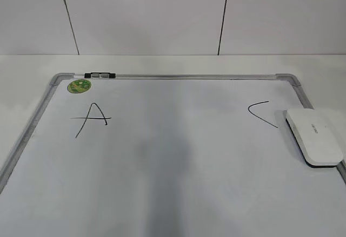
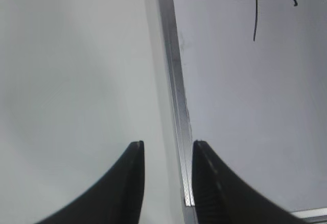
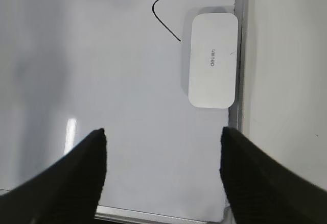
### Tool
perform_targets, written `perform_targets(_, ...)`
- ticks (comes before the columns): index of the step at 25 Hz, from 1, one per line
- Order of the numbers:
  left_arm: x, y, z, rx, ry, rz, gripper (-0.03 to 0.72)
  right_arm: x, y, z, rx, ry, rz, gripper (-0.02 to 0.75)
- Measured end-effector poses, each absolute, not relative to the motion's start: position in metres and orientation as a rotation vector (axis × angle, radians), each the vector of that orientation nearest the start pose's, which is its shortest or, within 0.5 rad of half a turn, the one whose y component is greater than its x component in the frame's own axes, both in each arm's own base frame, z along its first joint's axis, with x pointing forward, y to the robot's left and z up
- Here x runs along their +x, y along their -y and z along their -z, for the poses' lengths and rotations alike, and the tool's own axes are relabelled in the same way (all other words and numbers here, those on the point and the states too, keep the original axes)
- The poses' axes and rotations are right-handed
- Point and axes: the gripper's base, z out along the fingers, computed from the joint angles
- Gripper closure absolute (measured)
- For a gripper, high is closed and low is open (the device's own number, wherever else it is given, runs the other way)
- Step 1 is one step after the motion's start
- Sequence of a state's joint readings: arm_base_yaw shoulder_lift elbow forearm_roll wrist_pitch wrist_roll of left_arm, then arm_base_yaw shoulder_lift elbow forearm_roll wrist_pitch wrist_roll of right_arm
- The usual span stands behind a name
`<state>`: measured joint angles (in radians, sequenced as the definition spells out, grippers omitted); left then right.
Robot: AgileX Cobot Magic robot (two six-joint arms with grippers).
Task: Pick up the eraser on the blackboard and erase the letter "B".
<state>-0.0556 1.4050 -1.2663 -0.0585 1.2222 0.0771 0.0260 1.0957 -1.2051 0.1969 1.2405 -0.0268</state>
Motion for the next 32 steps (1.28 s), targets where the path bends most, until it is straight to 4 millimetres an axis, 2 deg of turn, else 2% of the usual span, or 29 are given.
perform_targets(4,0.225,0.018,-0.346,0.171,-2.765,0.076,0.452,0.153,-0.02,-0.388,-0.06,-2.545,-0.251,0.204)
perform_targets(7,0.194,0.016,-0.362,0.17,-2.683,0.074,0.452,0.123,-0.018,-0.381,-0.065,-2.51,-0.233,0.204)
perform_targets(12,0.14,0.013,-0.387,0.166,-2.521,0.069,0.452,0.079,-0.013,-0.351,-0.067,-2.491,-0.167,0.205)
perform_targets(16,0.093,0.01,-0.393,0.164,-2.397,0.065,0.452,0.05,-0.012,-0.325,-0.069,-2.468,-0.16,0.205)
perform_targets(19,0.057,0.008,-0.384,0.162,-2.324,0.065,0.452,0.036,-0.011,-0.313,-0.087,-2.41,-0.148,0.205)
perform_targets(23,0.02,0.007,-0.364,0.162,-2.251,0.07,0.452,0.024,-0.011,-0.306,-0.133,-2.333,-0.12,0.205)
perform_targets(27,-0.004,0.006,-0.337,0.163,-2.202,0.069,0.452,0.018,-0.01,-0.293,-0.183,-2.311,-0.097,0.205)
perform_targets(32,-0.02,0.005,-0.304,0.163,-2.173,0.073,0.452,0.006,-0.01,-0.281,-0.206,-2.258,-0.077,0.205)
